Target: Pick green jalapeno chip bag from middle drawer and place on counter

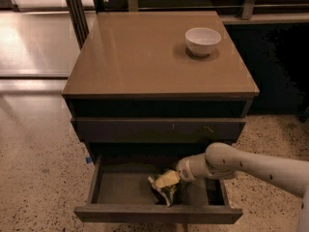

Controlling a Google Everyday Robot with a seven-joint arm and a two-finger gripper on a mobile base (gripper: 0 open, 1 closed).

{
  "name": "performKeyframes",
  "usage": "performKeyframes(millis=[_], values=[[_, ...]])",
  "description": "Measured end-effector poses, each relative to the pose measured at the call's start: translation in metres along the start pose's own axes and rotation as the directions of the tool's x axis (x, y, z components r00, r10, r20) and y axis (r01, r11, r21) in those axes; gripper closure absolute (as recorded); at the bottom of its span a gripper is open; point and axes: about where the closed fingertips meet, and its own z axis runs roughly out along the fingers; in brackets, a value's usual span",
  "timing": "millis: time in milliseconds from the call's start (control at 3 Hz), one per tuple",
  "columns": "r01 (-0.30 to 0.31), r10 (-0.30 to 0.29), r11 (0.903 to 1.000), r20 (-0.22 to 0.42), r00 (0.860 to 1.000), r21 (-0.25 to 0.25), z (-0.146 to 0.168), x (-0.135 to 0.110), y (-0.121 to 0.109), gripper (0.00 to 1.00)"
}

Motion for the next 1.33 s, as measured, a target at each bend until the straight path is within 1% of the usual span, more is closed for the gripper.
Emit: performKeyframes(millis=[333, 667, 1000, 1333], values=[[0.006, -0.005, 0.9999, -0.042, 0.999, 0.014, 0.020, 0.008, -0.002, 0.00], [0.007, -0.004, 0.9995, -0.089, 0.996, 0.031, 0.037, 0.021, -0.003, 0.00], [0.004, 0.005, 0.9984, -0.147, 0.989, 0.056, 0.047, 0.041, -0.006, 0.00], [0.003, 0.006, 0.9983, -0.156, 0.988, 0.059, 0.049, 0.044, -0.007, 0.18]])
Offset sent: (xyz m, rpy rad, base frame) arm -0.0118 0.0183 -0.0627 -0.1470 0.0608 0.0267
